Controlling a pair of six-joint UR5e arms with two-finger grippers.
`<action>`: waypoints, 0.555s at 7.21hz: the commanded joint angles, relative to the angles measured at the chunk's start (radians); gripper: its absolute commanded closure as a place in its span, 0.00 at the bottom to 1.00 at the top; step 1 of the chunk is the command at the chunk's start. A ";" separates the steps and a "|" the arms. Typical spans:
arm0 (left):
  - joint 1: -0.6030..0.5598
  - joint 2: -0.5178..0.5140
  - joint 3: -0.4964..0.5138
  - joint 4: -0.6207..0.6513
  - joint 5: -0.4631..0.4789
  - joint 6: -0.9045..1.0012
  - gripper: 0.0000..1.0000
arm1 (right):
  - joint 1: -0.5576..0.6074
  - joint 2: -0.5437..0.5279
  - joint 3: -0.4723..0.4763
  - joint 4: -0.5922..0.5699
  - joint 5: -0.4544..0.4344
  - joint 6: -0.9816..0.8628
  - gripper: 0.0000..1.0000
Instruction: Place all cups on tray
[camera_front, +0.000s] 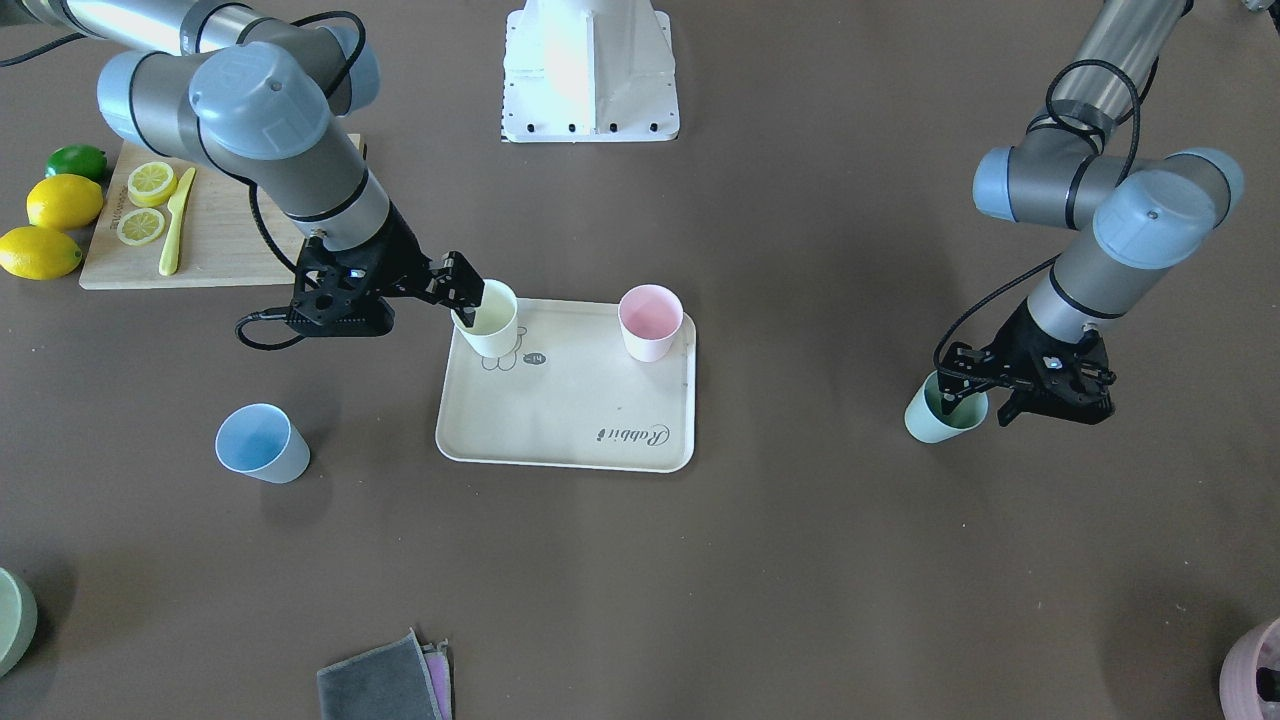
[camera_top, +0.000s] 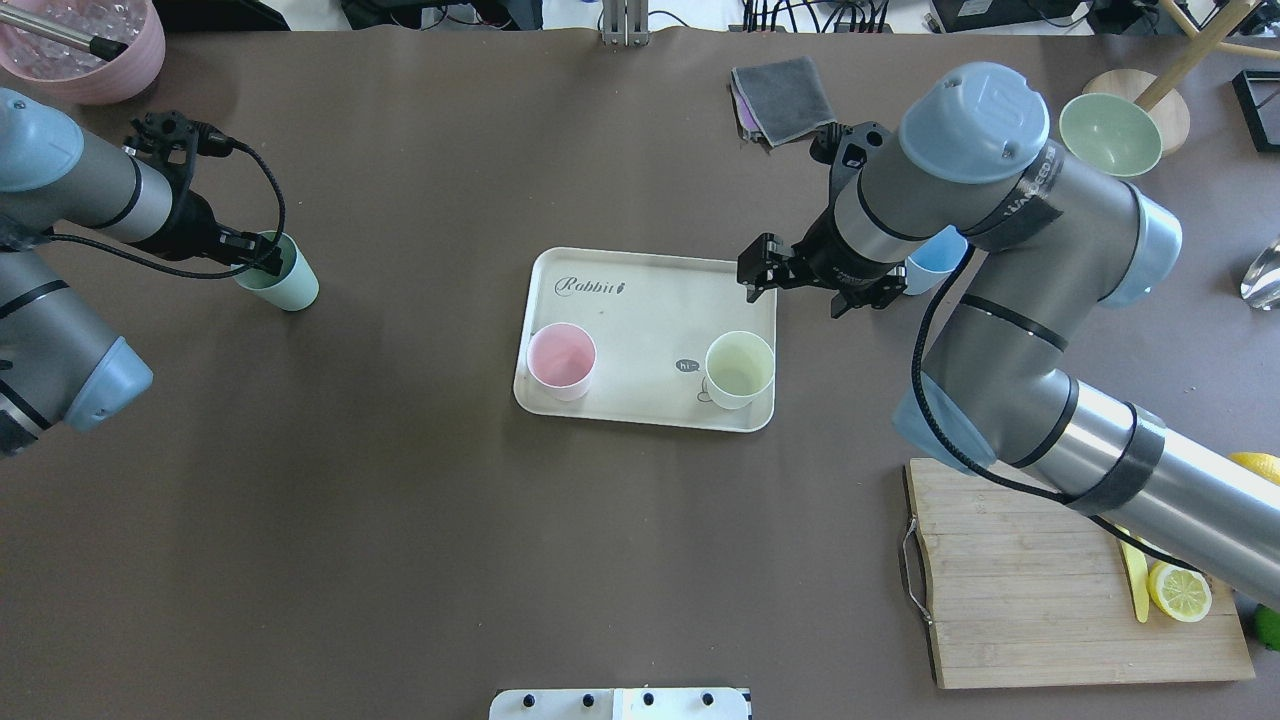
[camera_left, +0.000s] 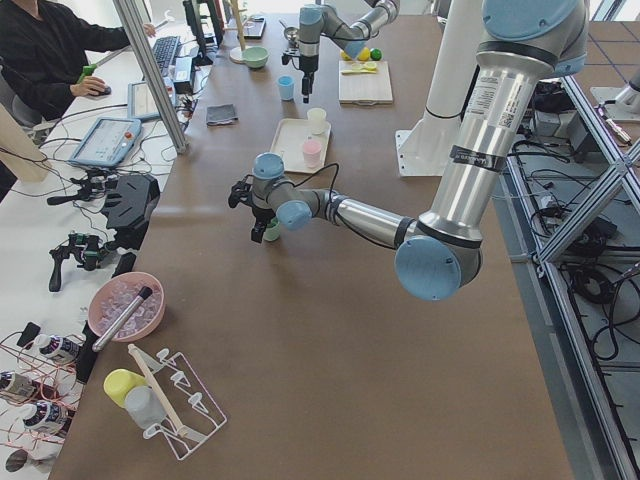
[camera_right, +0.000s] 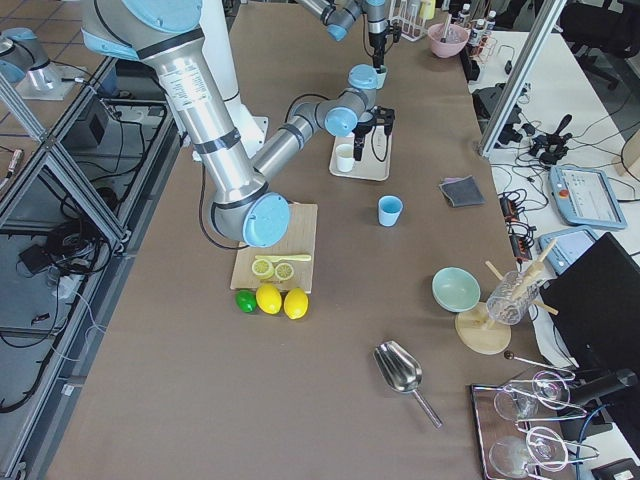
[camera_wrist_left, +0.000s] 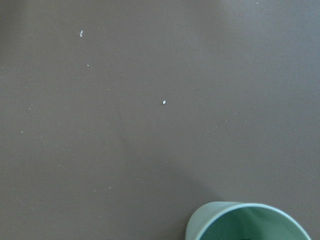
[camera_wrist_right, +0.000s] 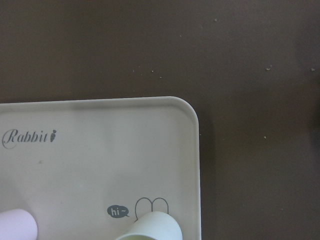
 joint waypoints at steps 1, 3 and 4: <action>0.020 0.024 -0.016 -0.062 0.019 -0.022 1.00 | 0.063 0.000 0.002 -0.020 0.035 -0.019 0.00; -0.017 -0.029 -0.036 0.044 -0.004 -0.023 1.00 | 0.152 -0.006 0.033 -0.128 0.061 -0.147 0.00; -0.040 -0.133 -0.044 0.182 -0.015 -0.030 1.00 | 0.184 -0.009 0.039 -0.199 0.055 -0.269 0.00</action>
